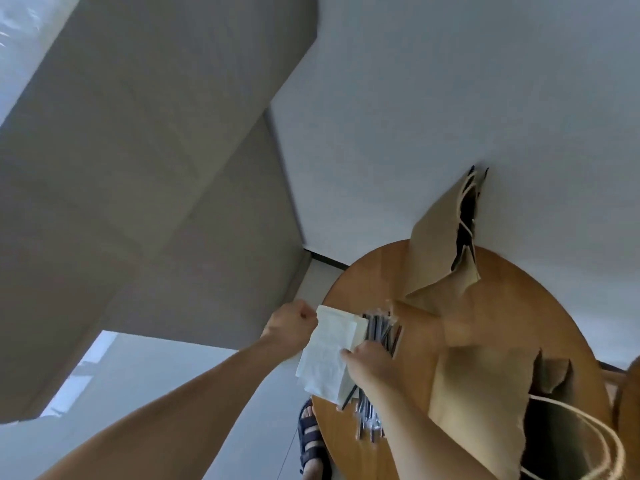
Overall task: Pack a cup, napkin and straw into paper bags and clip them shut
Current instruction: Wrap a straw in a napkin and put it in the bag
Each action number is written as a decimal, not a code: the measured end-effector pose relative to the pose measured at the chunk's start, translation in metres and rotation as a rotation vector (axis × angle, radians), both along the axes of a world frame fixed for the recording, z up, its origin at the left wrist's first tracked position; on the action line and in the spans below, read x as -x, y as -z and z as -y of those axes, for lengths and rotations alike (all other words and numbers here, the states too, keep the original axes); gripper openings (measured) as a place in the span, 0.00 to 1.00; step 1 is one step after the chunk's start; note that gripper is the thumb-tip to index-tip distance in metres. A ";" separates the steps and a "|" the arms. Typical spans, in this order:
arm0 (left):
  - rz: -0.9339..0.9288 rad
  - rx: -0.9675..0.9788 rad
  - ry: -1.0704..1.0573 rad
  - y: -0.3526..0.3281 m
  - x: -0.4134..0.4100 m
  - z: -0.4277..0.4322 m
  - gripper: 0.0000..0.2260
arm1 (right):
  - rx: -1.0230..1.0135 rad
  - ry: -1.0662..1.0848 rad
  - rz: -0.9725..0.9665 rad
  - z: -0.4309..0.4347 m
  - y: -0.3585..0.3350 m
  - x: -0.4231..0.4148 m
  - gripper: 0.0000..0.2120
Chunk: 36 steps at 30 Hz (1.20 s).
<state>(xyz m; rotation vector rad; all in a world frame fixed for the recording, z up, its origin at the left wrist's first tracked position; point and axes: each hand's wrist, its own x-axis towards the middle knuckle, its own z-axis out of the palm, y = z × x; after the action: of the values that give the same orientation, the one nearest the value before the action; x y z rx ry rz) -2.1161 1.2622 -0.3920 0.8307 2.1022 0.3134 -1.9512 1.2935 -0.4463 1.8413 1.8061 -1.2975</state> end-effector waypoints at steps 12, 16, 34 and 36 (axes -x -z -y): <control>0.103 0.020 -0.047 0.035 0.010 0.004 0.06 | -0.147 -0.100 0.141 0.003 0.051 0.009 0.11; 0.094 0.031 -0.028 0.035 0.008 0.002 0.06 | -0.143 -0.081 0.073 0.004 0.049 0.006 0.09; 0.626 0.119 -0.362 0.033 -0.021 0.007 0.15 | 0.293 0.734 -0.915 0.016 0.017 -0.024 0.12; 0.655 0.084 -0.416 0.035 -0.023 0.009 0.11 | 0.276 0.779 -0.867 0.017 0.019 -0.028 0.10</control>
<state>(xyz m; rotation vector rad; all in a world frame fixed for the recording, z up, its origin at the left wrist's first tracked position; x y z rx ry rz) -2.0933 1.2528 -0.4266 0.1810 1.6269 0.6188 -1.9227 1.2765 -0.4655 2.0437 1.0166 -2.7914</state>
